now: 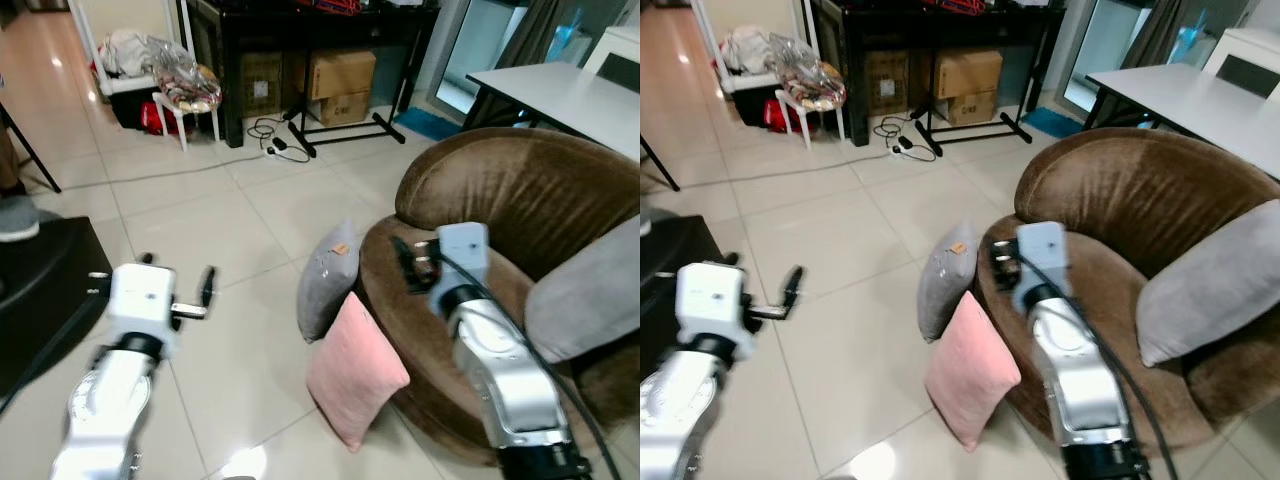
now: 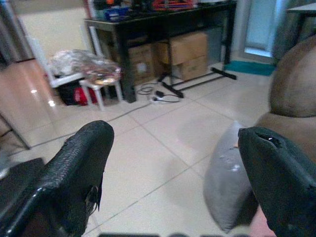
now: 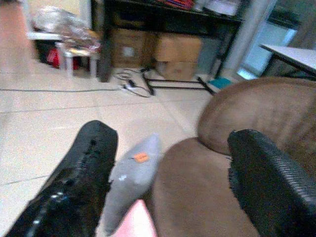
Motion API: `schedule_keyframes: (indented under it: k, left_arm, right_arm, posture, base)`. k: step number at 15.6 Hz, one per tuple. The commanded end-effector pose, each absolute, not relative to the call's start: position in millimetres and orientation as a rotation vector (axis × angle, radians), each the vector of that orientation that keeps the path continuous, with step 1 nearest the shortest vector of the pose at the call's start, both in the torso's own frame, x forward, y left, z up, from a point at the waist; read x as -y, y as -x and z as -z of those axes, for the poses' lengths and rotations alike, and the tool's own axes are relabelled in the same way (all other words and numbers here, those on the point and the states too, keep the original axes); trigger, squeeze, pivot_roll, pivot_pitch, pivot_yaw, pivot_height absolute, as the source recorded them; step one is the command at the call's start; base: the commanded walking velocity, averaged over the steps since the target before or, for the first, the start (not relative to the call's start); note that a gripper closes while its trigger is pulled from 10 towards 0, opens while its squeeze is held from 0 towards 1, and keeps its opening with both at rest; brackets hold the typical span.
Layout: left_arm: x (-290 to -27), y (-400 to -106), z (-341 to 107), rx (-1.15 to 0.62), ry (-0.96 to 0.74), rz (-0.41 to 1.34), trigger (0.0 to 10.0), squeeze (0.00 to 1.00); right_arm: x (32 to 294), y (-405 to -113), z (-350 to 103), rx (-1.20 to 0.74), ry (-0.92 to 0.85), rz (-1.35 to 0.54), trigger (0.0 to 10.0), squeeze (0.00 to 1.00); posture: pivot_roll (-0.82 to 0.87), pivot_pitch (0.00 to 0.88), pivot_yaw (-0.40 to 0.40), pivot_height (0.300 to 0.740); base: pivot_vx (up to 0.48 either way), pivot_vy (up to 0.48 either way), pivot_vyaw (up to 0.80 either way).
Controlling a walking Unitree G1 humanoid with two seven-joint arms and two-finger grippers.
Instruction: Move the pillow to the sofa from floor
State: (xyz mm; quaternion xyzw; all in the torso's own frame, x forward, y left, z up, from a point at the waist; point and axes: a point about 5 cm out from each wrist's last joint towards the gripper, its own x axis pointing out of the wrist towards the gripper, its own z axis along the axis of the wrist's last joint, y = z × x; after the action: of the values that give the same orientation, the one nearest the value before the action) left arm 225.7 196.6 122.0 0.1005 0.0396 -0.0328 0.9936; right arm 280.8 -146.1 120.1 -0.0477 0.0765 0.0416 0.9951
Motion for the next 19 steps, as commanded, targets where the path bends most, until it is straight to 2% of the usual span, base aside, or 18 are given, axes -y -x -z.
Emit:
schedule_keyframes:
  k: [1,12,14,19]
  left_arm:
    - [-199.0,-225.6,-124.8,-0.072,-0.205,0.064,10.0,0.0]
    - [-199.0,-229.8,-124.0,-0.069,-0.22,0.089,10.0,0.0]
    - [-199.0,-232.5,-123.6,-0.071,-0.227,0.103,10.0,0.0]
    - [-199.6,-232.9,-123.0,-0.076,-0.242,0.125,10.0,0.0]
  right_arm:
    - [145.6,-282.1,-121.1,-0.158,0.095,-0.074,10.0,1.0]
    - [156.9,-281.6,-119.1,-0.151,0.074,0.005,10.0,1.0]
    - [159.7,-280.0,-118.7,-0.148,0.063,0.016,10.0,1.0]
    - [153.0,-279.9,-118.2,-0.144,0.063,-0.021,10.0,1.0]
  posture:
    - [0.06,0.0,-0.099,0.74]
    - [0.04,0.0,-0.077,0.74]
    - [0.04,0.0,-0.066,0.74]
    - [0.04,0.0,-0.034,0.74]
  base:
    - [0.289,0.0,0.0]
    - [0.291,0.0,0.0]
    - [0.287,0.0,-0.8]
    - [0.283,0.0,0.0]
